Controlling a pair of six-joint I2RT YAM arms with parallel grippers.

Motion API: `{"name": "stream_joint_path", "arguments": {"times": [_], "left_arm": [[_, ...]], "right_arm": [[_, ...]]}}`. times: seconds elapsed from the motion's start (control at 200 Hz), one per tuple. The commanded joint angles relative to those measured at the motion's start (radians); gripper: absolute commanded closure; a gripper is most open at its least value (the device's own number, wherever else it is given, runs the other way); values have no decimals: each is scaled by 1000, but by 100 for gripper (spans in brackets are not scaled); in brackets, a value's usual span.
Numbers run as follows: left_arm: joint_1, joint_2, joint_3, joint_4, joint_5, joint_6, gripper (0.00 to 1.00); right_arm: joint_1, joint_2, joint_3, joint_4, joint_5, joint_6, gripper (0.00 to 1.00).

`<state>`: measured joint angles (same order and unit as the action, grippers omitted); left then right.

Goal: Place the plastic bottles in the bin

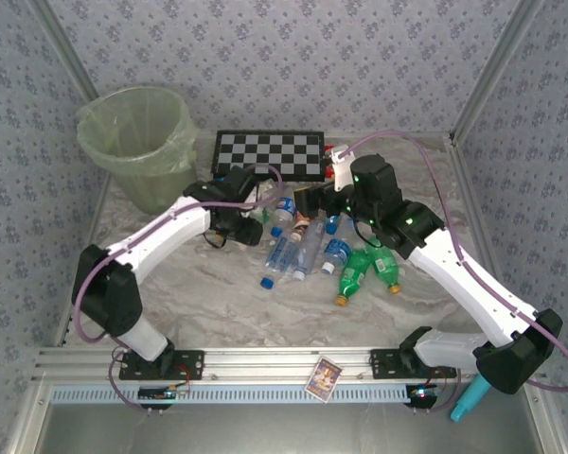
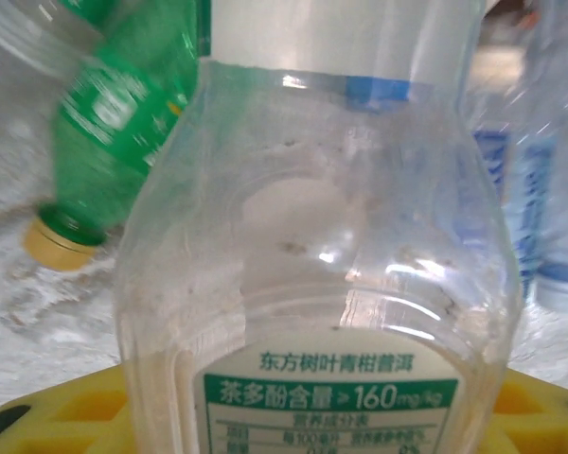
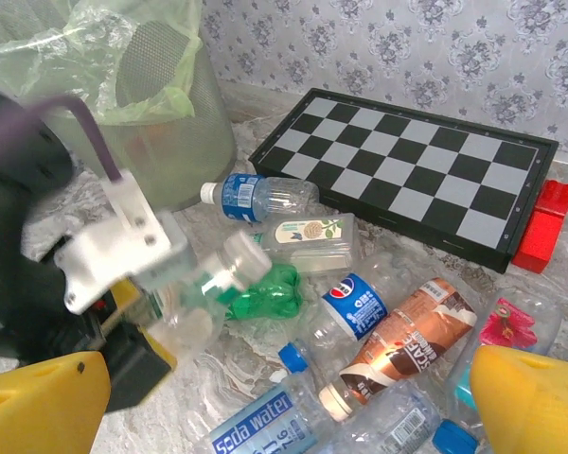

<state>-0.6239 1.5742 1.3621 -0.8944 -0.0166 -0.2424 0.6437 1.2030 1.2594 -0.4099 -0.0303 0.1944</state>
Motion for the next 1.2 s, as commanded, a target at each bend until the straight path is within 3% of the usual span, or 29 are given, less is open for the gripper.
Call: {"name": "stream_joint_path", "arguments": {"times": [0.0,0.32,0.495,0.86,1.194], "left_arm": [[-2,-49,80,-47,-47,-28,46],[93,-114,256,-5,42,-110,46],[221,-159,345,1,84,-160,46],[600,-205,420,25,229,-379,48],[769,-125,502,38,156,-515,48]], "right_arm": [[8,-30,20,25,-32,-4,1],[60,-72,-6,27,-3,-6,1],[74,-62,-12,32,2,-7,1],[93,2,23,55,-17,-27,0],[98,-51,12,11,30,-47,1]]}}
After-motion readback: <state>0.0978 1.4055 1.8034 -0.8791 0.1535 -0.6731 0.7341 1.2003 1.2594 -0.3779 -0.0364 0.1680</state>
